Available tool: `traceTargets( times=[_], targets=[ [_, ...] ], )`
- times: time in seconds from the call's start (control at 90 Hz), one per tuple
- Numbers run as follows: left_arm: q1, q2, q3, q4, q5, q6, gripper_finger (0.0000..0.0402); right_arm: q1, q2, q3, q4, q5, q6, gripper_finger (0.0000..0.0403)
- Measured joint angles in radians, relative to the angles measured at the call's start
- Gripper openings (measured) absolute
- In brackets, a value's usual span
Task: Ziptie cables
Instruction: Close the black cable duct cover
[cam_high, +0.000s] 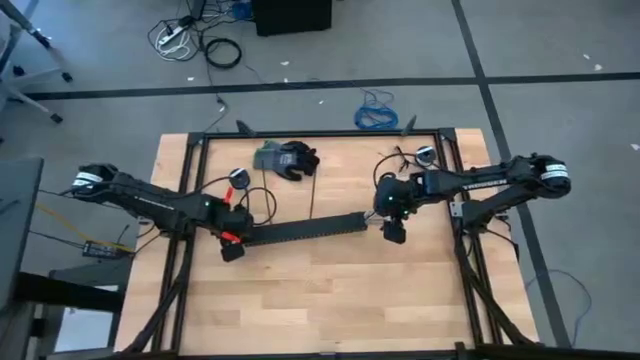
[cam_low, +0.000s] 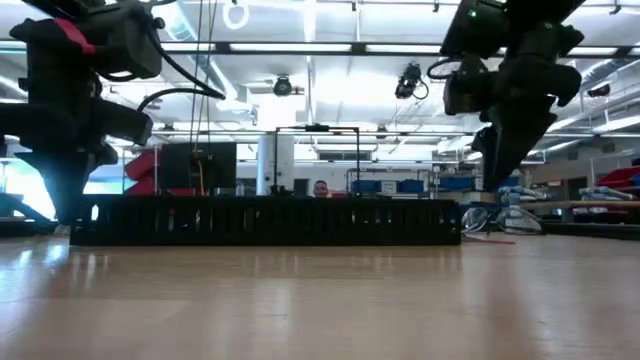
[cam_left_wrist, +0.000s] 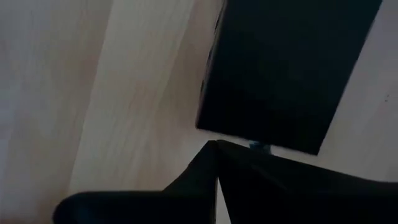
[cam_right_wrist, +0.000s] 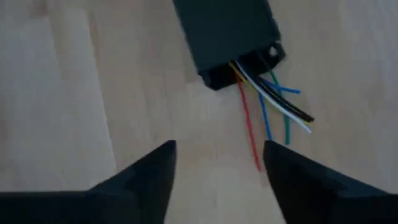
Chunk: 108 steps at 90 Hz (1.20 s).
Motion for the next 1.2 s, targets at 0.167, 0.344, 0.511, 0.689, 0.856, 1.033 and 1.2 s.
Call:
traceTargets(
  times=[0.167, 0.344, 0.511, 0.689, 0.856, 1.033, 1.2],
  targets=[
    [0.0, 0.0, 0.0, 0.026, 0.0, -0.005, 0.0, 0.006, 0.044, 0.0, 0.09, -0.004, -0.104, 0.0299],
    [0.0, 0.0, 0.0, 0.038, 0.0, -0.023, 0.0, 0.006, 0.124, 0.0, 0.11, 0.008, -0.215, 0.0327],
    [0.0, 0.0, 0.0, 0.036, -0.001, -0.033, 0.0, 0.006, 0.145, 0.0, 0.1, 0.079, -0.246, 0.0329],
    [0.0, 0.0, 0.0, 0.037, -0.002, -0.035, 0.0, 0.004, 0.144, 0.0, 0.138, 0.091, -0.297, 0.0325],
    [0.0, 0.0, 0.0, 0.037, -0.002, -0.034, 0.0, 0.004, 0.144, 0.0, 0.168, 0.096, -0.33, 0.0324],
    [0.0, 0.0, 0.0, 0.035, -0.002, -0.034, 0.0, 0.004, 0.144, 0.0, 0.176, 0.122, -0.348, 0.0316],
    [0.0, 0.0, 0.0, 0.035, 0.003, -0.033, 0.0, -0.001, 0.144, 0.0, 0.203, 0.139, -0.362, 0.0308]
  ],
)
